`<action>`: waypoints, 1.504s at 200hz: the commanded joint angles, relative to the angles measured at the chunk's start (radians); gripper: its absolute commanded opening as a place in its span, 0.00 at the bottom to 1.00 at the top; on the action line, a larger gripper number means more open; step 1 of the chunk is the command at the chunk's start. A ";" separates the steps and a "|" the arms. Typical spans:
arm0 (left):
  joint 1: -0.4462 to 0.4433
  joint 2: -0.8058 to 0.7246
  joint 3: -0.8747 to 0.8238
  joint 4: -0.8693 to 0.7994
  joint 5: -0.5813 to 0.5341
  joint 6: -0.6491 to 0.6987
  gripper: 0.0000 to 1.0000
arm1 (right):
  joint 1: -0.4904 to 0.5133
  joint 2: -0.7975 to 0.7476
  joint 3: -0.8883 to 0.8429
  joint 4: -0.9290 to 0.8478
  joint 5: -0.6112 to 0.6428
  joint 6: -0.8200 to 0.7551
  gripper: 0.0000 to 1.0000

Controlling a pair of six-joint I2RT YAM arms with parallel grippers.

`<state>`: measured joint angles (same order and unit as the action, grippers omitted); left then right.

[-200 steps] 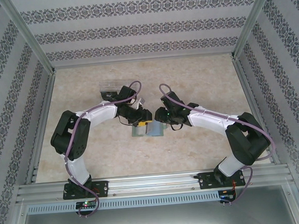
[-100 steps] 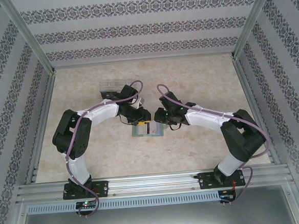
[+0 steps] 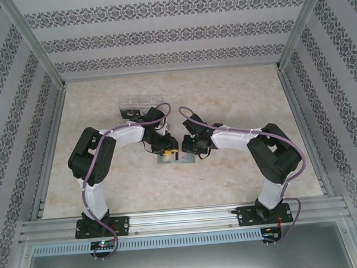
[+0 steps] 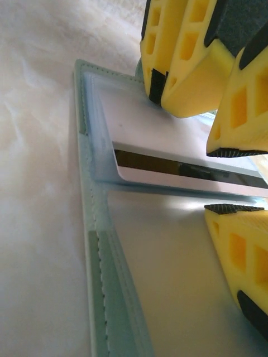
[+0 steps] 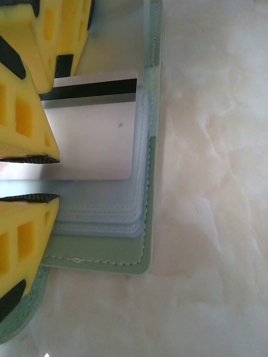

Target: Take the credit cards out of the card holder

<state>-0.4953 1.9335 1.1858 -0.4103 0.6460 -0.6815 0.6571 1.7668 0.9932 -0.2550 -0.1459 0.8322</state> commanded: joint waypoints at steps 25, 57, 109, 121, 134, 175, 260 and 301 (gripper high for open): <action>0.019 0.027 -0.008 0.043 0.035 0.000 0.27 | 0.002 0.046 0.021 -0.031 -0.012 0.007 0.25; 0.028 0.013 -0.009 0.046 0.052 0.006 0.20 | 0.002 0.061 0.023 -0.038 -0.012 0.010 0.25; 0.040 -0.028 -0.015 0.000 0.028 0.033 0.11 | 0.000 0.077 0.027 -0.065 0.009 0.014 0.24; 0.044 -0.041 -0.016 -0.018 0.017 0.042 0.09 | 0.000 0.077 0.029 -0.072 0.018 0.016 0.24; 0.048 -0.056 -0.023 -0.029 0.008 0.051 0.08 | -0.003 0.076 0.028 -0.079 0.026 0.017 0.24; 0.065 -0.111 -0.057 -0.051 -0.005 0.070 0.06 | -0.010 0.065 0.023 -0.083 0.036 0.022 0.24; 0.128 -0.258 -0.046 -0.151 -0.078 0.118 0.00 | -0.017 -0.065 0.039 -0.040 0.015 -0.025 0.31; 0.196 -0.387 -0.025 -0.120 -0.048 0.093 0.00 | -0.040 -0.207 0.043 0.078 -0.049 -0.063 0.58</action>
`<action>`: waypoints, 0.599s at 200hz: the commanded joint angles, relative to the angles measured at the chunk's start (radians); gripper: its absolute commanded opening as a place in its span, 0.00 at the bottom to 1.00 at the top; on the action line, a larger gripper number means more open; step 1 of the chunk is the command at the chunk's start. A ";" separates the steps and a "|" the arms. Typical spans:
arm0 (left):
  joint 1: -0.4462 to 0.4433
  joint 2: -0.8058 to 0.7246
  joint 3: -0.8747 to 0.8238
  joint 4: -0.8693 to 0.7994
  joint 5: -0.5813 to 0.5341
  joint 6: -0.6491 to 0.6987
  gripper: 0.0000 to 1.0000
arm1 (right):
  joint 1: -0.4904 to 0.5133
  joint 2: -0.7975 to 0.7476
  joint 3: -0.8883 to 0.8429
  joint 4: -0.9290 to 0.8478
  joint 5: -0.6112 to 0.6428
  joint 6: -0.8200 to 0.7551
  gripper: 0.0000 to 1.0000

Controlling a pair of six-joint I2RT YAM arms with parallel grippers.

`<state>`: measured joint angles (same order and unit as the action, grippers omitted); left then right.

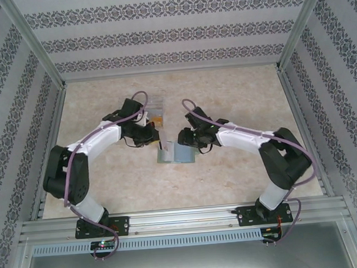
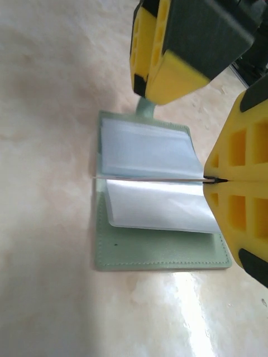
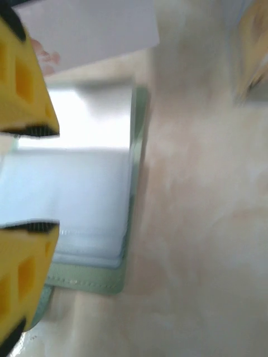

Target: Take the credit cards out of the card holder

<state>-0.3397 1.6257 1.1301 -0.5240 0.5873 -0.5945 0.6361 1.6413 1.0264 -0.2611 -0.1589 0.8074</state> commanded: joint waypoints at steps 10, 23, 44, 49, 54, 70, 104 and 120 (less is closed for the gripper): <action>0.060 -0.103 0.035 0.030 0.043 -0.018 0.00 | -0.030 -0.091 0.019 0.122 -0.079 -0.045 0.66; 0.090 -0.125 0.033 0.096 0.109 -0.065 0.00 | -0.047 -0.088 0.036 0.181 -0.151 -0.037 0.72; 0.124 -0.148 0.029 0.228 0.208 -0.161 0.00 | -0.071 -0.061 0.067 0.299 -0.262 0.029 0.77; 0.130 -0.152 0.029 0.255 0.228 -0.181 0.00 | -0.074 -0.050 0.081 0.323 -0.288 0.049 0.78; 0.136 -0.155 0.028 0.279 0.243 -0.200 0.00 | -0.078 -0.038 0.097 0.344 -0.312 0.070 0.78; 0.151 -0.165 0.029 0.338 0.280 -0.254 0.00 | -0.081 0.005 0.150 0.400 -0.377 0.134 0.77; 0.175 -0.170 0.019 0.448 0.326 -0.352 0.00 | -0.081 0.071 0.207 0.545 -0.479 0.276 0.73; 0.188 -0.172 0.000 0.511 0.345 -0.400 0.00 | -0.082 0.085 0.207 0.597 -0.506 0.320 0.69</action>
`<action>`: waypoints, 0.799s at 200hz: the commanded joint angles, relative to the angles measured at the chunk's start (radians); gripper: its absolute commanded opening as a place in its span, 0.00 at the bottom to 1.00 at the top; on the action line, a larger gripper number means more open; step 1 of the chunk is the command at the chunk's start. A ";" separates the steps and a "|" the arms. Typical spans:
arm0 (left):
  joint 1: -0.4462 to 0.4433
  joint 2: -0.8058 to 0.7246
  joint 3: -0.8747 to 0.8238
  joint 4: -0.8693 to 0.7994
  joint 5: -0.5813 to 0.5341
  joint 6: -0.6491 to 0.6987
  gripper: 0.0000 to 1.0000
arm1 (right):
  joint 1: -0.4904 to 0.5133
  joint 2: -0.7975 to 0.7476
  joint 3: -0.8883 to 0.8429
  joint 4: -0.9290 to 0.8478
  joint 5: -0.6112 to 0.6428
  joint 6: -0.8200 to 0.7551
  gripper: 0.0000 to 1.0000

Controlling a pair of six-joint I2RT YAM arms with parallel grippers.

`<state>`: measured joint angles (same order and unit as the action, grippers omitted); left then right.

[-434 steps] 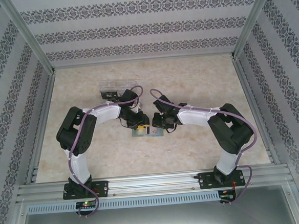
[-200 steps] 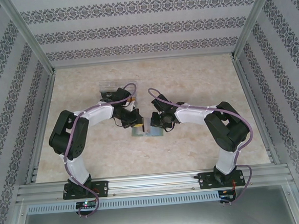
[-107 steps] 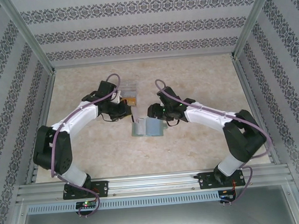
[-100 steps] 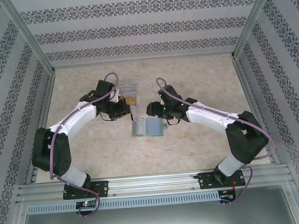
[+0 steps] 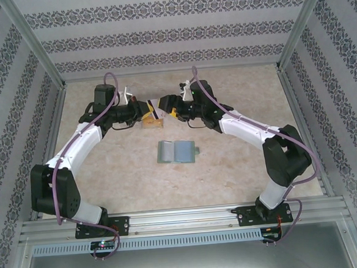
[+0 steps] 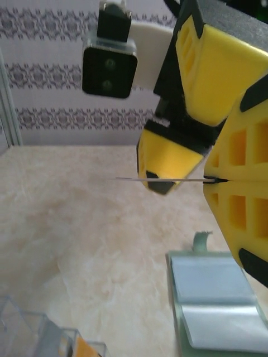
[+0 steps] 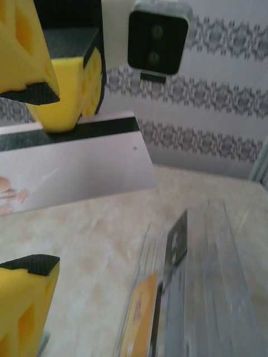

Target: Take the credit cards out of the card holder

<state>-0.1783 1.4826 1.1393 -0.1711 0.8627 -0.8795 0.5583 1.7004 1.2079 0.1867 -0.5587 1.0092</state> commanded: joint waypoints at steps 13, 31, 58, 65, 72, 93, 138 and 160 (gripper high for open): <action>0.035 -0.030 -0.027 0.206 0.087 -0.154 0.00 | -0.006 0.028 0.017 0.174 -0.111 0.140 0.63; 0.045 -0.032 -0.042 0.225 0.092 -0.175 0.00 | -0.011 0.019 -0.006 0.207 -0.109 0.158 0.55; 0.063 -0.043 -0.056 0.226 0.091 -0.182 0.00 | -0.011 0.006 -0.025 0.223 -0.109 0.163 0.42; 0.064 -0.046 -0.059 0.229 0.090 -0.184 0.00 | -0.011 0.004 -0.030 0.223 -0.107 0.160 0.39; 0.066 -0.047 -0.060 0.225 0.093 -0.185 0.00 | -0.011 0.003 -0.031 0.222 -0.108 0.156 0.36; 0.072 -0.056 -0.069 0.216 0.098 -0.180 0.00 | -0.011 0.002 -0.026 0.187 -0.101 0.117 0.22; 0.128 -0.096 -0.018 -0.150 -0.016 0.043 0.40 | -0.001 0.000 0.022 -0.012 -0.018 -0.111 0.00; 0.177 -0.125 -0.003 -0.334 -0.126 0.169 0.67 | 0.016 0.023 0.085 -0.194 0.086 -0.315 0.00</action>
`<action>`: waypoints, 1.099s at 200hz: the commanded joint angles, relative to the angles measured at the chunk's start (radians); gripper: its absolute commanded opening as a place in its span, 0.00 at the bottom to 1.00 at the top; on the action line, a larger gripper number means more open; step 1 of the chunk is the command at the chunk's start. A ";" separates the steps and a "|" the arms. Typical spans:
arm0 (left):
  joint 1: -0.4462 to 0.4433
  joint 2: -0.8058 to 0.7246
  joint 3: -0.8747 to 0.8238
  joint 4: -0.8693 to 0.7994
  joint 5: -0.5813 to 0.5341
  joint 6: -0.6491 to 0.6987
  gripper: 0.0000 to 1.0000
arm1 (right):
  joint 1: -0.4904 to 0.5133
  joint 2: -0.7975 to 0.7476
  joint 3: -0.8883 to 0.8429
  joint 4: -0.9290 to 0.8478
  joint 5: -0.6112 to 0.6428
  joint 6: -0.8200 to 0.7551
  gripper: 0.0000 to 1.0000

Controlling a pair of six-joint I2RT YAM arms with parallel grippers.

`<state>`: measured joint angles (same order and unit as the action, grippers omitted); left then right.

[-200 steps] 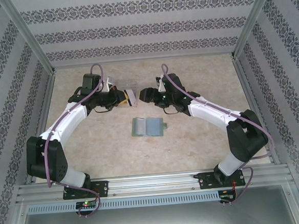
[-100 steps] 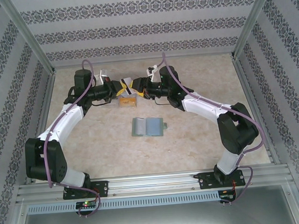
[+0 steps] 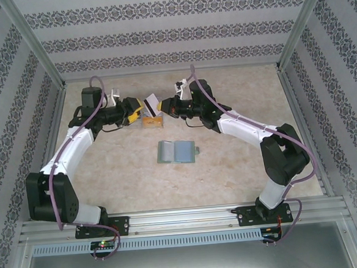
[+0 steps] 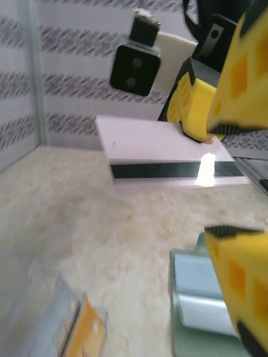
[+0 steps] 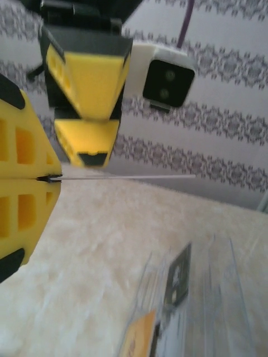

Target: Take the credit cards out of the card holder

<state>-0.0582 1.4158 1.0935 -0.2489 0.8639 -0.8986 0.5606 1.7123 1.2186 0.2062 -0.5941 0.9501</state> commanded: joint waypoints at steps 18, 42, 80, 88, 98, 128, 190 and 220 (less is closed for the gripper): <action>0.102 -0.081 0.039 -0.358 -0.209 0.257 0.79 | 0.035 0.049 0.145 -0.343 0.226 -0.451 0.00; 0.150 -0.104 0.045 -0.462 -0.302 0.340 0.90 | 0.062 0.095 0.222 -0.431 0.330 -0.676 0.00; 0.169 -0.118 0.045 -0.523 -0.415 0.434 0.99 | 0.076 0.181 0.331 -0.468 0.339 -0.971 0.00; 0.169 -0.115 0.044 -0.527 -0.422 0.445 1.00 | 0.076 0.199 0.350 -0.467 0.333 -1.021 0.00; 0.171 -0.112 0.041 -0.526 -0.424 0.456 1.00 | 0.074 0.228 0.380 -0.475 0.322 -1.076 0.00; 0.176 -0.096 0.037 -0.528 -0.412 0.476 1.00 | 0.069 0.301 0.426 -0.482 0.262 -1.306 0.00; 0.184 -0.069 0.039 -0.527 -0.385 0.487 1.00 | 0.027 0.427 0.550 -0.522 0.175 -1.542 0.00; 0.197 -0.046 0.035 -0.517 -0.337 0.484 1.00 | 0.013 0.469 0.603 -0.558 0.132 -1.603 0.00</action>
<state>0.1184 1.3457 1.1133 -0.7460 0.4801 -0.4404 0.5884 2.1509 1.7676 -0.3183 -0.3897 -0.5430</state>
